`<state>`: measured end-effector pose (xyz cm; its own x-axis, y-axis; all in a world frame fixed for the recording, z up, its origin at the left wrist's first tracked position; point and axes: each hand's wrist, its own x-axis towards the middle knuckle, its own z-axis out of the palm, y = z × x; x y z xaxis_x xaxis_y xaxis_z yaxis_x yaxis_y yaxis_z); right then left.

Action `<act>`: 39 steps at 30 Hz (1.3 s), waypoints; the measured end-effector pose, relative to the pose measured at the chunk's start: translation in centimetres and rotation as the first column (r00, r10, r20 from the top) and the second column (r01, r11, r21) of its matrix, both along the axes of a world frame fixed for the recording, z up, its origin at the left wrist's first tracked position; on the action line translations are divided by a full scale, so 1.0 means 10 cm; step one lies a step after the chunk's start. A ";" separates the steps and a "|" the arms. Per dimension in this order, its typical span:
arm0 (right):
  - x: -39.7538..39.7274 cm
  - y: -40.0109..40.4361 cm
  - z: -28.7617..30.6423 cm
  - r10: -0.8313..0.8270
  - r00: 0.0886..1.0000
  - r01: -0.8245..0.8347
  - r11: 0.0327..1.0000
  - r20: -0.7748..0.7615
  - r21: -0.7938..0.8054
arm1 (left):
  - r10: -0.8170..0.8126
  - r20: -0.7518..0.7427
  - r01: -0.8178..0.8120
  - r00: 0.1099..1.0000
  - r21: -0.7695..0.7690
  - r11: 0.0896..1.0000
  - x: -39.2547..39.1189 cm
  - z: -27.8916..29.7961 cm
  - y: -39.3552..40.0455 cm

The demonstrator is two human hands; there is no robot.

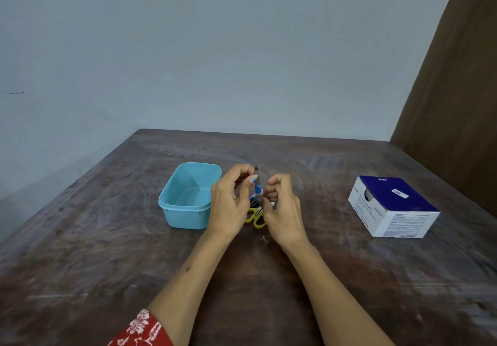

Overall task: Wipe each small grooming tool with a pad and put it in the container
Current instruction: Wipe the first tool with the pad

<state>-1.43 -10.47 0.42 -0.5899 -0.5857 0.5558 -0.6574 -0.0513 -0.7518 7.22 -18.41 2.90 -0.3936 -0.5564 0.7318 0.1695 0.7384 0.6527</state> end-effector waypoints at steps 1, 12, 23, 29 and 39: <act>0.00 0.00 0.00 -0.003 1.000 0.003 1.000 0.000 -0.010 | -0.003 0.002 0.003 1.000 0.001 1.000 0.00 0.00 0.00; 0.00 -0.02 0.00 -0.055 0.998 0.053 0.997 -0.034 -0.057 | -0.011 0.008 0.011 1.000 -0.003 1.000 -0.01 -0.01 0.02; 0.02 -0.01 0.01 -0.034 0.999 0.033 0.998 -0.003 -0.054 | 0.017 0.009 -0.017 1.000 0.002 1.000 0.00 -0.01 0.02; 0.02 0.00 0.03 -0.053 0.999 0.054 0.992 0.005 -0.114 | 0.015 0.007 -0.015 1.000 0.023 1.000 0.00 -0.01 0.01; 0.04 0.00 0.04 -0.031 0.999 0.033 0.994 0.016 -0.102 | 0.024 0.005 -0.024 1.000 0.037 0.999 0.01 0.01 0.02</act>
<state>-1.00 -10.51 0.77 -0.6157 -0.5069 0.6033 -0.6494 -0.1072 -0.7529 7.37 -18.18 3.00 -0.3835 -0.5920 0.7089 0.1491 0.7178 0.6801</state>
